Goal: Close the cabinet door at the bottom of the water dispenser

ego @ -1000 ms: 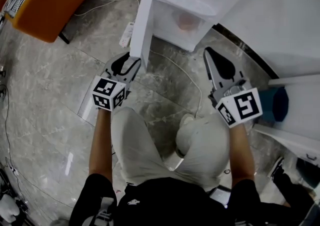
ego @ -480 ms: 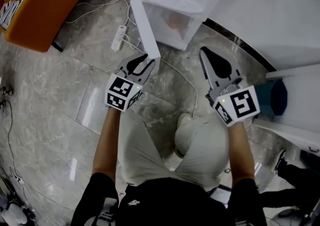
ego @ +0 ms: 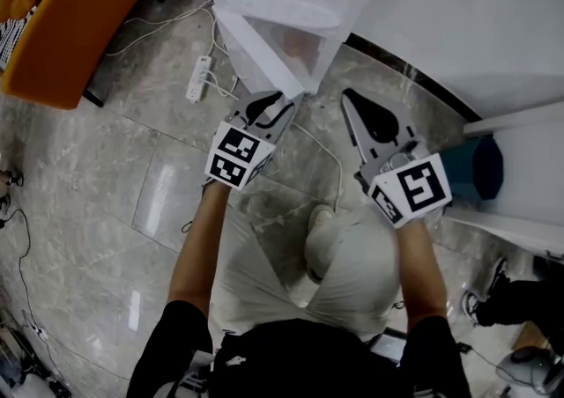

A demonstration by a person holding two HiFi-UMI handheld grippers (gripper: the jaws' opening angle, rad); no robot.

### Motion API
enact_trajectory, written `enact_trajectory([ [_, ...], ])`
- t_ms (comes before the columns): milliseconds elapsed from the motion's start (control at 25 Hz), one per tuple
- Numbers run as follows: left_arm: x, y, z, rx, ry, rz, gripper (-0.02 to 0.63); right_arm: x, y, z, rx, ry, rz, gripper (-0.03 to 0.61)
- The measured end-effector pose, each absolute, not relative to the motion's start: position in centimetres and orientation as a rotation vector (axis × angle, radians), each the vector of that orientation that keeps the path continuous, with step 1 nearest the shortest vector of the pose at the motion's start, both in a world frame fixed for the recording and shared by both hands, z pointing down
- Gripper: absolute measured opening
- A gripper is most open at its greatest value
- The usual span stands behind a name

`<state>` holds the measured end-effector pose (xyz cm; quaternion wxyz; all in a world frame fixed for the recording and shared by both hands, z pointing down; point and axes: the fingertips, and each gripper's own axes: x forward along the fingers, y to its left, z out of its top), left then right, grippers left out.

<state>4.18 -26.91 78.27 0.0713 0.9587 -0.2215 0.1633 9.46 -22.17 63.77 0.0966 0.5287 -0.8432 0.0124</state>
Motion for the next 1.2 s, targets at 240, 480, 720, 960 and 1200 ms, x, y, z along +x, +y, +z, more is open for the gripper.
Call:
enact_trajectory([
  [240,6.9,-27.8,78.3,2.906,-0.658,0.478,0.114,9.7,-22.1,64.0,1.562,-2.502,0.043,0.035],
  [480,9.5,-28.9,78.3,2.929,-0.631,0.464,0.115,10.8,-22.5,64.3,1.595,-2.494,0.063,0.035],
  [720,11.8,-30.1,78.3,2.958,-0.628,0.523,0.114,12.2,-23.4,65.1,1.646,-2.442,0.093,0.035],
  [960,13.1,-31.7,77.8,2.947,-0.641,0.48,0.115,14.5,-24.0,65.9,1.727,-2.396,0.143,0.035],
  [1200,14.6,-33.2,77.8,2.943,-0.649,0.458,0.115,16.0,-24.4,66.4,1.754,-2.381,0.165,0.035],
])
